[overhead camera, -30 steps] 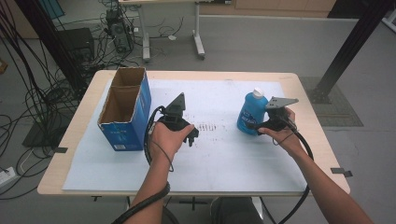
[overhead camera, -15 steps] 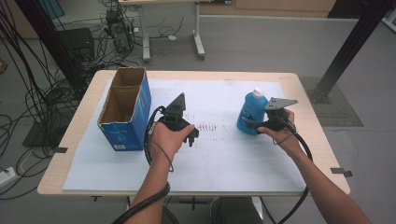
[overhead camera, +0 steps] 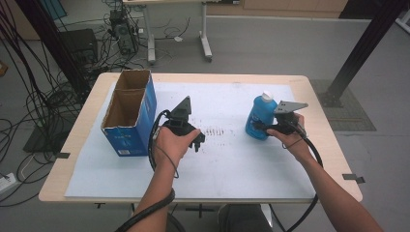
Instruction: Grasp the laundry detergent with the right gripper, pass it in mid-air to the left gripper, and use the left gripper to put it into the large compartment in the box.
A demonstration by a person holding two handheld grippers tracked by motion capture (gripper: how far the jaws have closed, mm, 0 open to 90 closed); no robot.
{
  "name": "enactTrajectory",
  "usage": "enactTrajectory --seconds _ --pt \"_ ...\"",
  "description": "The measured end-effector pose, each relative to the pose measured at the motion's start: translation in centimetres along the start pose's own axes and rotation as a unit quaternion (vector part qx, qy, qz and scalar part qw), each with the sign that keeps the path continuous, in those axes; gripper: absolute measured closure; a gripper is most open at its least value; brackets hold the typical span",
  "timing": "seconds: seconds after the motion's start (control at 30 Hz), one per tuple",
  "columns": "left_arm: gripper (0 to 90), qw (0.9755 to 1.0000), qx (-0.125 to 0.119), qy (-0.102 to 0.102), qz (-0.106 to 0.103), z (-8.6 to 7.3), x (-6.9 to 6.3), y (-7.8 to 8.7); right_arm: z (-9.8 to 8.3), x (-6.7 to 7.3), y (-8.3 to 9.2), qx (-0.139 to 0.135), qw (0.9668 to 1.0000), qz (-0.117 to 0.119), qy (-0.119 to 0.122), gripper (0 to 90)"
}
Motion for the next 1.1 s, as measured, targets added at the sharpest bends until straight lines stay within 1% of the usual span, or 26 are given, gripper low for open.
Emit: enactTrajectory --seconds 0.07,0.23,0.6,1.1 --pt "6.0 1.0000 0.000 0.000 0.001 0.00 0.00 0.01 0.00 0.01 -0.02 -0.001 1.0000 -0.001 0.002 37.8" --pt "6.0 1.0000 0.000 -0.002 0.003 0.03 -0.02 0.15 -0.10 -0.01 -0.01 -0.005 1.0000 0.001 -0.005 38.9" --pt "6.1 1.0000 -0.002 -0.002 0.004 0.08 -0.02 0.44 -0.15 -0.31 0.07 -0.009 0.9998 0.013 -0.015 40.6" --pt "6.0 1.0000 -0.003 -0.002 0.008 -0.03 0.17 0.53 -0.17 -0.36 0.09 -0.010 0.9997 0.015 -0.015 41.2"
Point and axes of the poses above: each handheld gripper's, and its own axes: y roughly backward along the jaws, z roughly out of its top, x roughly to its left, the point moved 1 cm from there along -y, roughly forward along the jaws
